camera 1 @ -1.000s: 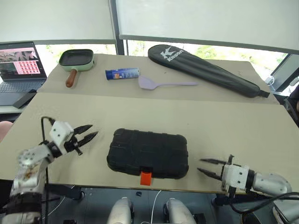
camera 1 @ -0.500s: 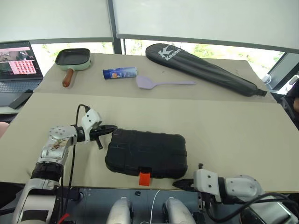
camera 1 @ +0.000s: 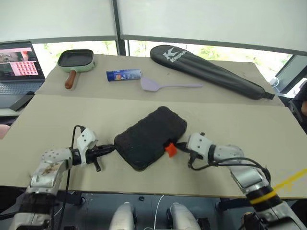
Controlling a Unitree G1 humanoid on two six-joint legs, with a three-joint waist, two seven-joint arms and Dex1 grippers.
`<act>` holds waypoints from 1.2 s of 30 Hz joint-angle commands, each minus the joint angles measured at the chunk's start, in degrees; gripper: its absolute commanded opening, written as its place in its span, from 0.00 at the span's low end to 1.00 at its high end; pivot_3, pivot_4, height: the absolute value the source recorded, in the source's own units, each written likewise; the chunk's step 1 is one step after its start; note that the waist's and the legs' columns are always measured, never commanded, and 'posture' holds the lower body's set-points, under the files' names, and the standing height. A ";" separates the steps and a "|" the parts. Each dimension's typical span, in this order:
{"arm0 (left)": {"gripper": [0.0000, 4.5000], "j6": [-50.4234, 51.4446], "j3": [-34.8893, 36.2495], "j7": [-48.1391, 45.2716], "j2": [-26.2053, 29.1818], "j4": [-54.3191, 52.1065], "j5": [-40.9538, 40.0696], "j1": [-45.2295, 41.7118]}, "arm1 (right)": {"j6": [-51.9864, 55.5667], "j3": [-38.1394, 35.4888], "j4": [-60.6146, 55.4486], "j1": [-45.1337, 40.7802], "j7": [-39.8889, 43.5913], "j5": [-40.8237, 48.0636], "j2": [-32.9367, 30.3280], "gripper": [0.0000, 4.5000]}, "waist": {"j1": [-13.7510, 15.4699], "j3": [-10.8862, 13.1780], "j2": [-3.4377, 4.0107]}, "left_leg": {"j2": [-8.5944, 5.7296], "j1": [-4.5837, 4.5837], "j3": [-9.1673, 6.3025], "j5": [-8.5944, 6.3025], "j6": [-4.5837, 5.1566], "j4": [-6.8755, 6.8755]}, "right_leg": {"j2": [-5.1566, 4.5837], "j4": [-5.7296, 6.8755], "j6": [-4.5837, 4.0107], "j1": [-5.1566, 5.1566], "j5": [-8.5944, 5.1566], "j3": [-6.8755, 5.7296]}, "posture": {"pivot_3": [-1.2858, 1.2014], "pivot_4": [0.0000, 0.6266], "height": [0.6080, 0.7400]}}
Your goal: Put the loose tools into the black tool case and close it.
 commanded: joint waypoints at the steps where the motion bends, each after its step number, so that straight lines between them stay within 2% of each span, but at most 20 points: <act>1: 0.02 0.93 2.77 2.17 -0.23 -4.79 -2.29 1.70 | -3.78 -2.26 2.63 -2.20 -0.71 -0.47 0.89 0.01 | -0.03 0.01 0.01 | 0.00 -0.02 0.00 0.00 0.00 -0.01 | 0.00 0.00 0.00 -0.02 0.00 0.00 | 0.52 0.24 1.00; 6: 0.02 7.37 7.23 -0.92 2.66 -8.15 -10.29 -1.27 | -3.36 -7.04 -0.61 1.13 1.44 2.84 -1.81 0.01 | 0.42 0.03 0.02 | -0.04 -0.17 -0.09 0.00 0.00 0.01 | -0.05 0.00 0.01 -0.06 0.00 -0.09 | 0.52 0.24 1.00; 9: 0.02 14.42 3.84 -6.28 6.90 -8.04 -12.70 -6.72 | -0.16 -9.67 -7.11 6.14 3.73 6.92 -3.43 0.01 | 0.62 0.03 0.02 | -0.05 -0.19 -0.12 0.00 0.00 0.02 | -0.04 -0.03 0.01 -0.04 -0.01 -0.15 | 0.52 0.24 1.00; 12: 0.02 17.90 0.31 -9.31 7.84 -7.39 -13.37 -12.18 | 2.14 -10.72 -11.21 9.59 4.23 8.53 -3.90 0.01 | 0.44 0.05 0.05 | -0.06 -0.17 -0.12 0.00 0.00 0.01 | -0.02 -0.04 0.02 -0.01 -0.01 -0.15 | 0.52 0.24 1.00; 15: 0.02 17.38 -5.68 -9.09 2.61 -4.62 -10.76 -21.99 | 5.65 -12.24 -16.49 13.36 2.50 10.76 -2.71 0.01 | 0.61 0.06 0.04 | -0.08 -0.19 -0.10 0.00 0.00 0.02 | -0.01 -0.03 0.03 -0.01 -0.02 -0.12 | 0.52 0.24 1.00; 21: 0.02 8.74 -13.81 -7.02 -6.77 5.77 -1.79 -31.01 | 12.06 -10.83 -21.98 14.69 0.80 11.70 -1.03 0.01 | 0.29 0.06 0.03 | -0.13 -0.25 -0.18 0.00 0.01 0.09 | 0.06 -0.06 0.06 0.00 -0.02 -0.09 | 0.52 0.24 1.00; 26: 0.02 1.69 -18.08 -5.09 -10.87 14.20 5.45 -34.25 | 14.14 -9.28 -23.05 14.47 -0.12 10.71 0.59 0.01 | -0.13 0.06 0.03 | -0.13 -0.29 -0.24 0.00 0.01 0.06 | 0.11 -0.08 0.05 -0.05 -0.02 -0.08 | 0.52 0.24 1.00; 36: 0.02 1.39 -19.14 -2.18 -15.35 18.08 9.74 -34.28 | 14.43 -6.94 -22.84 13.03 -1.21 10.44 3.67 0.01 | 0.21 0.05 0.04 | -0.18 -0.23 -0.26 0.00 0.01 0.12 | 0.05 -0.07 0.10 0.07 -0.03 -0.09 | 0.52 0.24 1.00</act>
